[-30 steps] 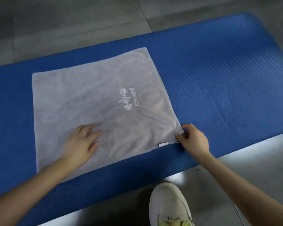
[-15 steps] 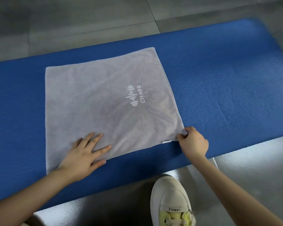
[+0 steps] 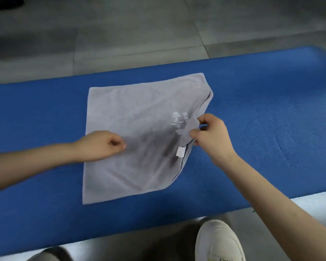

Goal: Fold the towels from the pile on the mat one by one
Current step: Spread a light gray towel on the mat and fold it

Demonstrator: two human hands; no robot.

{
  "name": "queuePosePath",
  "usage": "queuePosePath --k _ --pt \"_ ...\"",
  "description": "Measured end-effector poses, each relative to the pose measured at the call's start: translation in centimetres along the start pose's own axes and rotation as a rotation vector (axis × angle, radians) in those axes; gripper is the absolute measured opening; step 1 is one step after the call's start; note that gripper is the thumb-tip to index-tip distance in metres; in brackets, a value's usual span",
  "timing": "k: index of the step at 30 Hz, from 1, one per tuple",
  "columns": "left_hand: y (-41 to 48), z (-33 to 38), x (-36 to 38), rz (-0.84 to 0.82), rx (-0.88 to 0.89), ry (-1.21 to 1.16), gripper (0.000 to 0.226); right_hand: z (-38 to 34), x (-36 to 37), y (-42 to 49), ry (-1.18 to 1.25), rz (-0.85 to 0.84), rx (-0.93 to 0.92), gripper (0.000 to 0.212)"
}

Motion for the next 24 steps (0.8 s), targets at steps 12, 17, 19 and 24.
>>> queuePosePath --k 12,17,19,24 --pt "-7.2 -13.4 -2.0 0.042 -0.257 -0.820 0.012 -0.7 25.5 -3.0 -0.847 -0.732 -0.238 0.013" --pt "-5.1 -15.9 2.8 0.186 -0.182 -1.136 0.009 2.2 26.0 -1.1 -1.095 -0.824 -0.098 0.045" --pt "-4.0 -16.4 4.0 0.220 -0.168 -1.135 0.011 0.4 25.3 1.7 -1.009 -0.736 -0.086 0.039" --pt "-2.8 -17.4 5.8 0.373 -0.196 -1.122 0.014 -4.1 25.6 9.7 -0.957 -0.499 -0.040 0.023"
Point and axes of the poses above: each hand's wrist, its own y-axis towards the middle knuckle, its own x-axis out of the palm, z = x × y, the point moved 8 cm from there along y, towards the middle knuckle, and after that the axes turned 13 degrees about -z, right-handed, at the moved point
